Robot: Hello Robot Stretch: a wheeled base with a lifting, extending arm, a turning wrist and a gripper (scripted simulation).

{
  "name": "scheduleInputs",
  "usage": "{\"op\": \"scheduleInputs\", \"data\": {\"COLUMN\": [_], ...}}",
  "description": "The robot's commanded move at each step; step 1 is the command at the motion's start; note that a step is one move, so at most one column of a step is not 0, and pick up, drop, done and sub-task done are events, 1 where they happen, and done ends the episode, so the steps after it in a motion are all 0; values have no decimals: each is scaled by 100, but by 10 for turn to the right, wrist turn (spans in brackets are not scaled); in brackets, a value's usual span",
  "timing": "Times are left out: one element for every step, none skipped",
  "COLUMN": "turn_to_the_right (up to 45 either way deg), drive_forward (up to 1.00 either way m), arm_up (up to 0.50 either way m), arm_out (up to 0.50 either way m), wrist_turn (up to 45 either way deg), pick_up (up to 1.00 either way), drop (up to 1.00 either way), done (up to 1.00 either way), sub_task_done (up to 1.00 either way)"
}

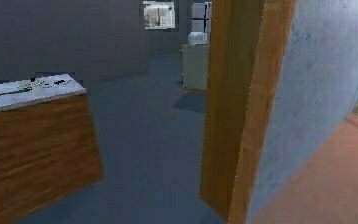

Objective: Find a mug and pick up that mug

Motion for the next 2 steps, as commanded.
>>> {"op": "scheduleInputs", "data": {"turn_to_the_right": [0, -60], "drive_forward": [100, 0], "arm_up": [0, 0], "arm_out": [0, 0], "wrist_turn": [0, 0], "pick_up": [0, 0], "drop": [0, 0], "done": [0, 0], "sub_task_done": [0, 0]}}
